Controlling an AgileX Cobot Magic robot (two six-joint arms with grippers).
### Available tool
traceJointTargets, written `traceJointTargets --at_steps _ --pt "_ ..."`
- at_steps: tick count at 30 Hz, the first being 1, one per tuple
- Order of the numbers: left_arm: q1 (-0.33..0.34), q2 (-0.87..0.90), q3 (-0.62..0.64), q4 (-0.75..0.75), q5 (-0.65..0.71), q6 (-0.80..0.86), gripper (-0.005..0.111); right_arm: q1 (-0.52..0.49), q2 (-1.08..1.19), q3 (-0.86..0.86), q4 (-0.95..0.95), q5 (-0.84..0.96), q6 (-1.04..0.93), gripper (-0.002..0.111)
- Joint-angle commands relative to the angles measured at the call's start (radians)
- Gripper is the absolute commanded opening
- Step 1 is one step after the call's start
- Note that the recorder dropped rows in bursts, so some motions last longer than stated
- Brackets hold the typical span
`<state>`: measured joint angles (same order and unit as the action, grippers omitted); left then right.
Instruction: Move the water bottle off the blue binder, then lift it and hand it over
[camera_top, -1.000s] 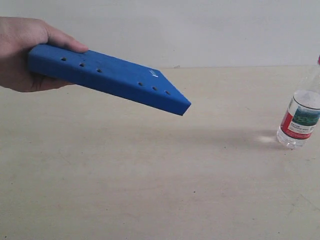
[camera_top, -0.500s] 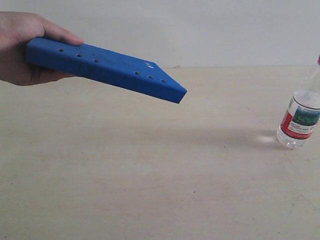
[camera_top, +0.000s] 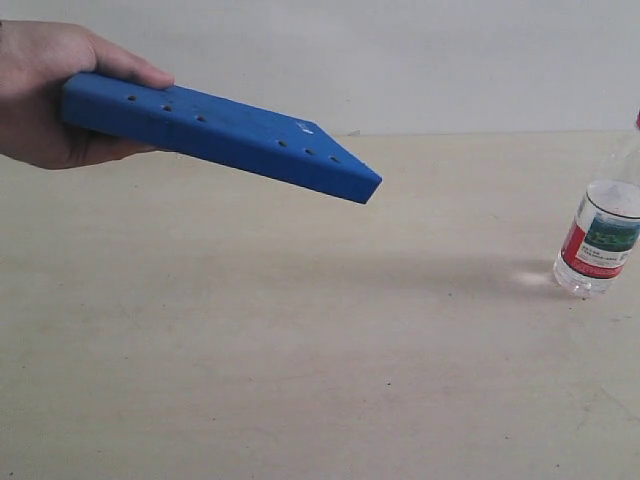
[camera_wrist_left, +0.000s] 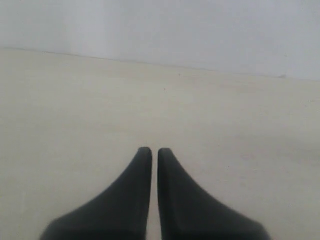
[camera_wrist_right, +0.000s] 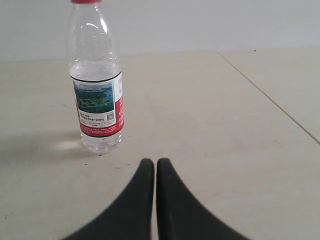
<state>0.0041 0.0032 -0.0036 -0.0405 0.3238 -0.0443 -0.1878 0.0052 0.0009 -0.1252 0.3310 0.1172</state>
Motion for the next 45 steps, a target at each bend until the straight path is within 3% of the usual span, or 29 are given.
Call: traceJointTargets --at_steps 1,37,45 --pt "-0.005 -0.003 0.004 0.000 0.020 0.035 0.004 -0.001 -0.005 -0.001 -0.008 -0.010 -0.003 0.000" --pt "-0.002 -0.003 0.004 0.004 0.015 0.038 0.004 0.001 -0.005 -0.001 -0.013 -0.010 0.004 0.000" --pt "0.109 -0.003 0.004 0.004 0.013 0.038 0.004 0.173 -0.005 -0.001 -0.013 -0.009 0.011 0.000"
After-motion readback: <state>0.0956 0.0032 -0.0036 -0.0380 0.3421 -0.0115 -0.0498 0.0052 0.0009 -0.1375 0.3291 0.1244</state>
